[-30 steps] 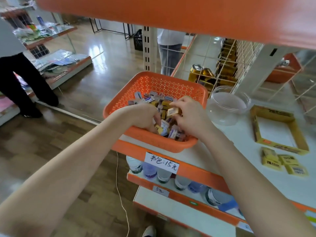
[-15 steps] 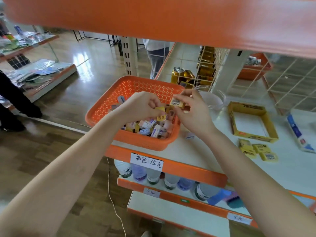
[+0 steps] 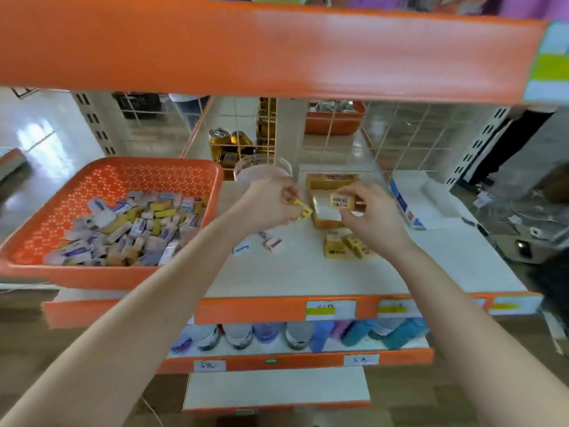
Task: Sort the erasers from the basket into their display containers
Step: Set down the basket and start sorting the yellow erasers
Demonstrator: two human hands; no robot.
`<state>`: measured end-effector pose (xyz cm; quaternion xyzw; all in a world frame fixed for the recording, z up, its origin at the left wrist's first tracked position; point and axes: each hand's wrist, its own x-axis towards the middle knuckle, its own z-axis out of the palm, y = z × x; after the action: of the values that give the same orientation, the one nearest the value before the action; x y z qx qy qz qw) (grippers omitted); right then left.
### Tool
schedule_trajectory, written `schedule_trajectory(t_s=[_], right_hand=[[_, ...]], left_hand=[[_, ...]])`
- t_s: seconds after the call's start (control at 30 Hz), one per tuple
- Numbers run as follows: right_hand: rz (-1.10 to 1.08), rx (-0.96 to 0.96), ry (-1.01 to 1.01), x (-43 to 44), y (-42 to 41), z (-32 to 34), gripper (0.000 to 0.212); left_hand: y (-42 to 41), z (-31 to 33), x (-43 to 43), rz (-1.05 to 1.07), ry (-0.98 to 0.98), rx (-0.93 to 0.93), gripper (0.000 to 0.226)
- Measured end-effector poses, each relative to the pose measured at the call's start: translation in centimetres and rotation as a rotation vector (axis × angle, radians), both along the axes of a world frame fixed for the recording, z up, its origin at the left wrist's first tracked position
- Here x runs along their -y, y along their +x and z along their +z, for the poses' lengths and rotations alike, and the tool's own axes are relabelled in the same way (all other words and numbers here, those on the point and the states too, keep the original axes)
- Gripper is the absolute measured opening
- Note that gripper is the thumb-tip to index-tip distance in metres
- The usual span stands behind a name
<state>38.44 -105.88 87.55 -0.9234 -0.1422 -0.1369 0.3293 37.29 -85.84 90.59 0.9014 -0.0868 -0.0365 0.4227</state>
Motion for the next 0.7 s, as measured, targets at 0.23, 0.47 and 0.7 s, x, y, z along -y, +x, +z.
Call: schedule_trajectory(t_s=[0.23,0.47,0.7], right_hand=[[0.015,-0.265,-0.112,4.7,-1.4,-3.4,0.032],[0.104,-0.327,-0.137,6.0,-2.3,-3.9,0.035],[0.108,-0.225,0.009,3.8,-1.0,-2.4,0.031]], left_hand=[[-0.6,-5.9,5.0,-0.095,-0.014,-0.181,0.011],[-1.1,-7.5,6.4,-0.051,-0.016,-0.138,0.014],[-1.9,-5.9,5.7,-0.043,0.031,0.015,0.017]])
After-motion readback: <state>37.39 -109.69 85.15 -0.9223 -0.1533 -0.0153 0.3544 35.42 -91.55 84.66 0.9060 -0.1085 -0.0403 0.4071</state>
